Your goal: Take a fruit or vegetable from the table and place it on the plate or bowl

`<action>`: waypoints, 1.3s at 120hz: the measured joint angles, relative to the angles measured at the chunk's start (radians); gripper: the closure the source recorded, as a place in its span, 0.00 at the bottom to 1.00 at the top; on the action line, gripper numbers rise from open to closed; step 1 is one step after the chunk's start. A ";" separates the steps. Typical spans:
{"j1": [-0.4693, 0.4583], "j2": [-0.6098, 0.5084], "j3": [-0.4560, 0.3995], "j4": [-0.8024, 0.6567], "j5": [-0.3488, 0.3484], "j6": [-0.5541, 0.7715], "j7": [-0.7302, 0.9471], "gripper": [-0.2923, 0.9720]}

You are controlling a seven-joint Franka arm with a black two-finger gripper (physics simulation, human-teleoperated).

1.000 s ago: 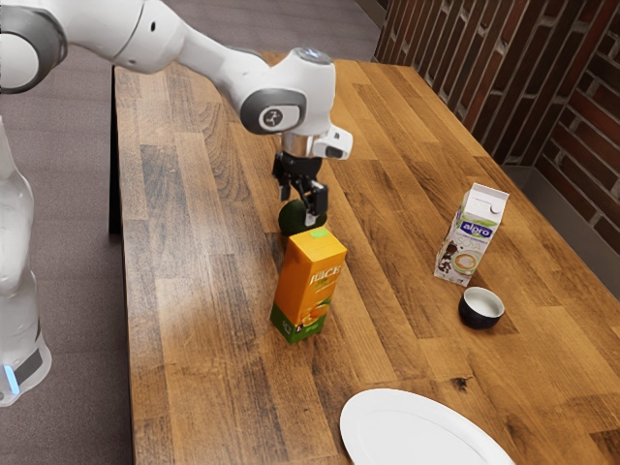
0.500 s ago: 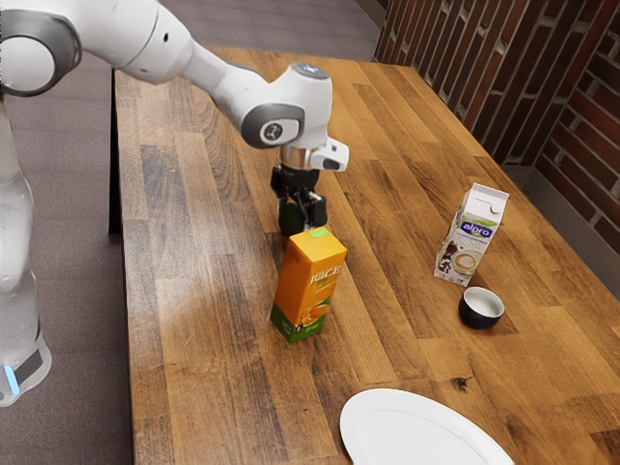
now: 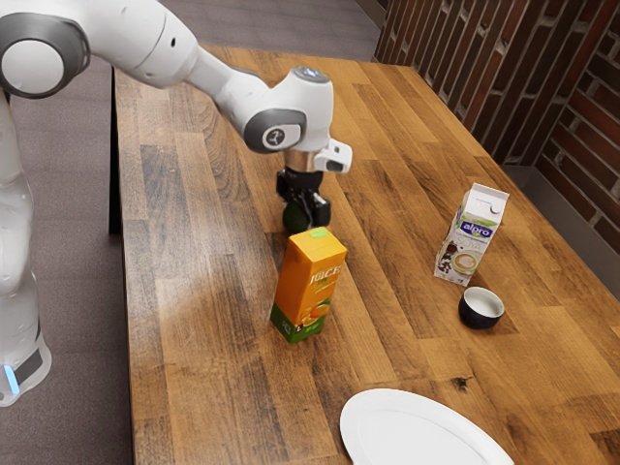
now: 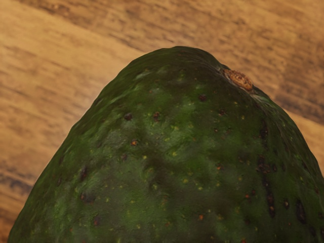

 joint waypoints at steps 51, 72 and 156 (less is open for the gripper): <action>-0.035 -0.015 -0.120 0.531 0.158 -0.162 -0.060 0.52; -0.093 0.037 -0.317 0.724 0.172 -0.274 -0.109 0.53; -0.466 0.327 -0.345 0.702 0.055 -0.148 -0.448 0.52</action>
